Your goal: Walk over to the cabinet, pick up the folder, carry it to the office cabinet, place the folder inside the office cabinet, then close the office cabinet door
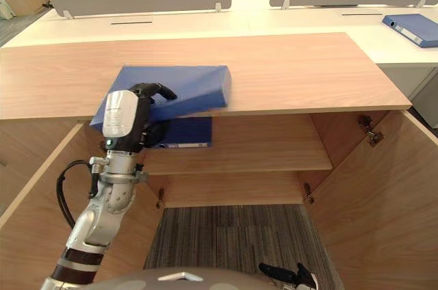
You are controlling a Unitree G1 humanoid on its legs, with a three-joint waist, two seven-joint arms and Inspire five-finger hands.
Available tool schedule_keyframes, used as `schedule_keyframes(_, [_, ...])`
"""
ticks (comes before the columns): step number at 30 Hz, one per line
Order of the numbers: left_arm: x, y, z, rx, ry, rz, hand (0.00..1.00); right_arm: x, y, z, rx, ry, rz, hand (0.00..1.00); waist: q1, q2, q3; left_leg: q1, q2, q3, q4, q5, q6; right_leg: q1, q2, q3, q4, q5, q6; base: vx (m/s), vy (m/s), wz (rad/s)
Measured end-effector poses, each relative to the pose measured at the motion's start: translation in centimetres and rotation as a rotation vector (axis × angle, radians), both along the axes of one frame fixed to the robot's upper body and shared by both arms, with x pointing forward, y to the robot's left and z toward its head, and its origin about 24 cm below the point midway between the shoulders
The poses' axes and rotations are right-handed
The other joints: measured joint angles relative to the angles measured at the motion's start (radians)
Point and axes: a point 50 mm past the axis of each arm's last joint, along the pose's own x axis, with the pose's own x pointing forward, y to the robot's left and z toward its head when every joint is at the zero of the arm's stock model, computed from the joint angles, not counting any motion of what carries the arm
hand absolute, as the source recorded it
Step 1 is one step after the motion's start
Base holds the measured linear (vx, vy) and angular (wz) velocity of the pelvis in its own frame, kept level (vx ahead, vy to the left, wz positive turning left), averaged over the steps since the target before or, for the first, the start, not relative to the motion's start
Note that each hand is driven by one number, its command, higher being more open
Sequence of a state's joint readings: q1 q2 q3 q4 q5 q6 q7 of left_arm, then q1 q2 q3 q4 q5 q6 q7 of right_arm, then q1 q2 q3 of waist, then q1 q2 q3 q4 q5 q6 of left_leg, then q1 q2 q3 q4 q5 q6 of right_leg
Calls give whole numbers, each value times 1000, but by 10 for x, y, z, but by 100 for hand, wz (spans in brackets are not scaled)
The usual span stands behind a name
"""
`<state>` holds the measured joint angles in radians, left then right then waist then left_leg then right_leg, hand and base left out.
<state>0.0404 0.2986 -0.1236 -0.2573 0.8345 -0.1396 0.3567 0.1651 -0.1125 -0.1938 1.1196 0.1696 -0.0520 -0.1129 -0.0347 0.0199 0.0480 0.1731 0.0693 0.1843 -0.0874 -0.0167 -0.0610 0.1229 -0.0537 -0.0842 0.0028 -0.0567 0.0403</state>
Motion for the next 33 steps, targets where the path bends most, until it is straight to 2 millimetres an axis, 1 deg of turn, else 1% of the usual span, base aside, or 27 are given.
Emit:
schedule_keyframes(2, [-5, 1, -2, -21, 20, -11, 0, 3, 0, 1, 4, -19, -17, 100, -1, 3, -1, -2, 0, 2, 0, -2, 0, -1, 0, 2, -5, 1, 2, -6, 1, -3])
schedule_keyframes(3, [-8, -1, -3, -59, 33, -20, 0, 5, 0, 2, 2, -30, -9, 100, -1, 5, -2, -4, 0, 6, 0, -4, 0, -3, 0, 8, -6, 2, 3, -5, 3, -9])
schedule_keyframes(5, [-13, -2, 1, -98, 26, -25, 0, 12, 0, 4, -2, -60, -4, 100, 2, 8, -2, -7, 1, 14, 0, -7, 0, -7, 1, 15, -6, 1, 3, -3, 3, -12])
schedule_keyframes(7, [-17, -5, 11, -210, -10, -61, 0, 27, 2, 9, -6, -130, 6, 100, 7, 10, -3, -12, 2, 28, 1, -10, 0, -19, 4, 30, -3, 2, 3, -6, 3, -17])
schedule_keyframes(10, [-21, -12, 21, -323, -45, -115, 0, 45, 10, 18, 2, -232, 24, 100, 7, 10, -2, -12, 4, 41, 10, -20, 0, -20, 5, 41, -2, 1, 3, -2, 0, -15])
schedule_keyframes(12, [-27, -21, 32, -450, -70, -198, 0, 66, 18, 30, 13, -351, 14, 100, 7, 6, 0, -21, 6, 58, 27, -34, -1, -34, 6, 61, 3, 1, 3, -1, 2, -23])
schedule_keyframes(13, [-28, -24, 34, -490, -75, -227, 0, 71, 19, 34, 12, -383, 13, 100, 5, 6, 1, -22, 6, 60, 29, -36, 0, -36, 6, 63, 4, 1, 3, 5, 2, -18])
schedule_keyframes(14, [-31, -31, 39, -573, -72, -305, 0, 80, 23, 43, 5, -453, 9, 100, 4, 4, 3, -22, 6, 66, 35, -42, 1, -36, 6, 69, 4, 1, 3, 8, 3, -13])
schedule_keyframes(15, [-32, -32, 41, -620, -72, -335, 0, 84, 24, 46, 3, -477, 9, 100, 3, 4, 4, -21, 7, 71, 39, -46, 1, -37, 6, 73, 5, 1, 3, 13, 6, -22])
schedule_keyframes(17, [-35, -36, 47, -742, -73, -416, 0, 99, 28, 61, 2, -570, 12, 100, 0, 3, 7, -22, 10, 84, 51, -58, -1, -42, 8, 92, 8, 1, 3, 10, 1, -25])
schedule_keyframes(18, [-36, -37, 50, -825, -67, -469, 0, 106, 30, 71, 1, -631, 7, 100, -2, 4, 8, -23, 11, 89, 57, -62, -1, -46, 9, 101, 10, 1, 4, 3, -6, -20])
schedule_keyframes(19, [-36, -37, 51, -860, -67, -488, 0, 109, 31, 76, 2, -661, 3, 100, -2, 4, 8, -24, 11, 94, 58, -63, 1, -50, 10, 107, 12, 1, 4, -1, -6, -23])
schedule_keyframes(21, [-36, -40, 52, -972, -42, -554, 0, 118, 33, 95, 2, -768, -6, 100, -3, 8, 11, -25, 13, 109, 63, -70, 1, -59, 12, 122, 14, 1, 4, -3, -6, -25])
schedule_keyframes(22, [-35, -42, 52, -1059, -13, -613, 0, 124, 33, 108, -6, -835, -14, 100, -7, 10, 11, -31, 13, 112, 67, -73, 0, -69, 13, 131, 19, 1, 4, -4, -6, -18])
schedule_keyframes(23, [-35, -43, 52, -1077, -7, -627, 0, 125, 33, 111, -8, -850, -17, 100, -8, 11, 11, -33, 14, 113, 69, -74, -1, -72, 13, 134, 19, 1, 4, -2, -7, -19])
schedule_keyframes(25, [-34, -47, 51, -1240, 43, -728, 0, 133, 34, 137, -22, -976, -26, 100, -16, 17, 16, -36, 14, 132, 78, -80, -2, -86, 14, 154, 29, 1, 5, 1, -3, -23])
schedule_keyframes(26, [-34, -47, 51, -1256, 48, -740, 0, 133, 34, 140, -23, -991, -26, 100, -18, 18, 16, -36, 15, 133, 79, -81, -2, -86, 14, 157, 30, 1, 5, 0, -4, -23])
schedule_keyframes(28, [-33, -50, 51, -1351, 81, -817, 0, 139, 34, 164, -38, -1098, -30, 100, -27, 21, 17, -34, 17, 139, 87, -90, -3, -91, 16, 174, 33, 1, 5, -4, -6, -19])
schedule_keyframes(29, [-33, -50, 51, -1351, 81, -817, 0, 139, 34, 164, -38, -1098, -30, 100, -27, 21, 17, -34, 17, 139, 87, -90, -3, -91, 16, 174, 33, 1, 5, -8, -10, -21])
schedule_keyframes(30, [-33, -50, 51, -1398, 97, -857, 0, 143, 32, 183, -58, -1184, -32, 100, -29, 22, 16, -33, 19, 142, 92, -93, -3, -96, 17, 183, 38, 1, 5, -11, -5, -18])
schedule_keyframes(31, [-33, -50, 51, -1421, 106, -872, 0, 144, 31, 197, -73, -1247, -33, 100, -29, 24, 15, -34, 21, 145, 92, -95, -4, -101, 18, 190, 40, 1, 5, -14, -3, -21])
schedule_keyframes(32, [-33, -50, 51, -1433, 110, -879, 0, 145, 30, 204, -82, -1281, -35, 100, -29, 24, 15, -35, 21, 149, 92, -95, -4, -104, 18, 193, 42, 1, 5, -19, -2, -15])
schedule_keyframes(33, [-32, -50, 50, -1457, 121, -898, 0, 145, 29, 218, -98, -1347, -34, 100, -29, 24, 15, -34, 22, 155, 93, -95, -4, -105, 19, 198, 43, 2, 6, -18, -6, -11])
